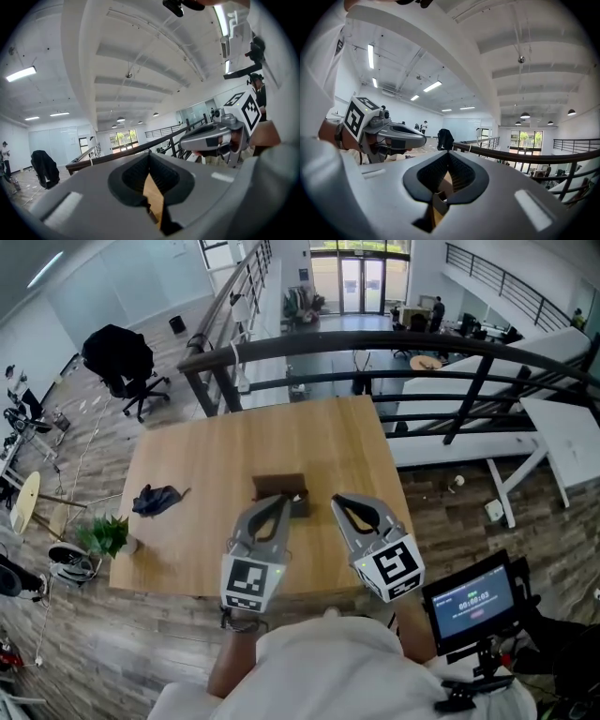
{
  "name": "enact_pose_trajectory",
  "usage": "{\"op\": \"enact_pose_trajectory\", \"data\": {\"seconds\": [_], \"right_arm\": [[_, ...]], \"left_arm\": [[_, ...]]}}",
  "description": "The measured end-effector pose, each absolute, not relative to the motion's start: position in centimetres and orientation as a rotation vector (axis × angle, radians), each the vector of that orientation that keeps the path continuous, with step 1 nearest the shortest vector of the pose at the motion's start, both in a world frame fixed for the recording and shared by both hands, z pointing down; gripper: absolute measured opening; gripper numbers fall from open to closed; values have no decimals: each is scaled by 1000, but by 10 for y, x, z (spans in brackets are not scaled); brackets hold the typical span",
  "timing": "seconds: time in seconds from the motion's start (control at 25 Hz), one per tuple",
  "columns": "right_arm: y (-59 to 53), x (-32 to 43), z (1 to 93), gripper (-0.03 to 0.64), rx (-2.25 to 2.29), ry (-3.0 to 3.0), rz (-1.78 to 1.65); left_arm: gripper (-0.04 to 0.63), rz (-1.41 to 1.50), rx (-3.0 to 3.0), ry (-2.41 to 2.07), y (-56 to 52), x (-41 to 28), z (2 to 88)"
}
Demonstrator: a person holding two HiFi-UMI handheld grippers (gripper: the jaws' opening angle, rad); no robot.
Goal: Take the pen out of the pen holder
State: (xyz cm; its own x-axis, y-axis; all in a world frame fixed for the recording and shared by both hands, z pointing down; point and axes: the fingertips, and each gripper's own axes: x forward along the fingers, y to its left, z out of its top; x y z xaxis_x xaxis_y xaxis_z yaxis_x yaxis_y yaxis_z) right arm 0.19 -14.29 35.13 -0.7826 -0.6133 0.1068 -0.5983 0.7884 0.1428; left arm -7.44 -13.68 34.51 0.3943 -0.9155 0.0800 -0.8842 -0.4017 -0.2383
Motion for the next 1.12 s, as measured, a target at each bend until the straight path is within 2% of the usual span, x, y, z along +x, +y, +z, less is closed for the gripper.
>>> {"op": "enact_pose_trajectory", "data": {"seconds": [0.84,1.12], "right_arm": [[-157,26,404,3,1077,-2754,149],[-174,17,434,3,1045,-2694,248]], "left_arm": [[0,-602,-2697,1549,-152,-63,421],[41,-751,-2813,1432,-170,-62,456]]}}
